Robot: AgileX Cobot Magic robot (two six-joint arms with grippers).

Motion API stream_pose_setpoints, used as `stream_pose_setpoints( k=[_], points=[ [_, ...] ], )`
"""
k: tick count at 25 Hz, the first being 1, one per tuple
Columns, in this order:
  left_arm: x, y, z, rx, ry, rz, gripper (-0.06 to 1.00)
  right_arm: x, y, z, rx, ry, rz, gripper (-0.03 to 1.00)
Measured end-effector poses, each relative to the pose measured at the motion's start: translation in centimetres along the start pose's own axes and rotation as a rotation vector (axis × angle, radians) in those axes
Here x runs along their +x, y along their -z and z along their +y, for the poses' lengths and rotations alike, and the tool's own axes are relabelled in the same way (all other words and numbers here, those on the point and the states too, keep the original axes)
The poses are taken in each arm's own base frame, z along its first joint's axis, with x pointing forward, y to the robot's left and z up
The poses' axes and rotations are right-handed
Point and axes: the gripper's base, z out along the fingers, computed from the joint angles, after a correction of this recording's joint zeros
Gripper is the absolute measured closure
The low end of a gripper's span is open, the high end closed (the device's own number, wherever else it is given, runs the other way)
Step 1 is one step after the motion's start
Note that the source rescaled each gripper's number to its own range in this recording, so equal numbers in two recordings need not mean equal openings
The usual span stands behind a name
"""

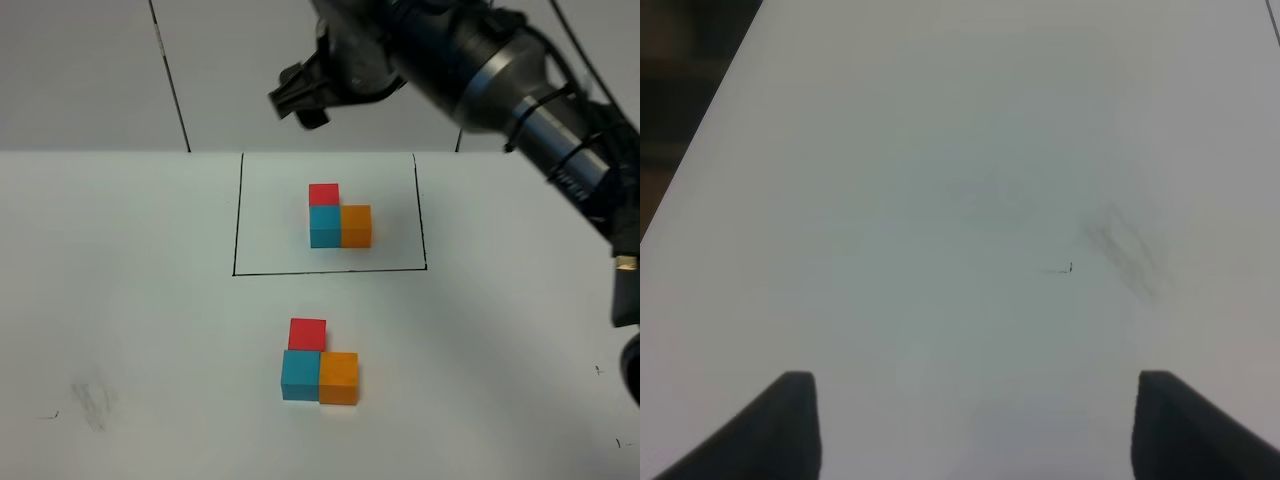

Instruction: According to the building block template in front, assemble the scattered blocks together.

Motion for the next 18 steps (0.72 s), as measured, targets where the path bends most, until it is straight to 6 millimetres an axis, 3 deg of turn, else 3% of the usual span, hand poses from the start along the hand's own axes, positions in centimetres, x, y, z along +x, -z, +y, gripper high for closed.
stream_pose_setpoints(
  k=[4, 8, 13, 18],
  points=[
    [0.0, 0.0, 0.0, 0.0, 0.0, 0.0, 0.26, -0.9, 3.7, -5.8, 0.049, -0.006, -0.063, 0.25],
    [0.0, 0.0, 0.0, 0.0, 0.0, 0.0, 0.26, 0.5, 7.3, -11.7, 0.12, -0.033, -0.063, 0.25],
    [0.0, 0.0, 0.0, 0.0, 0.0, 0.0, 0.26, 5.6, 11.7, -17.9, 0.216, -0.113, 0.01, 0.25],
    [0.0, 0.0, 0.0, 0.0, 0.0, -0.001, 0.26, 13.2, 17.5, -20.6, 0.287, -0.181, 0.057, 0.26]
  ],
)
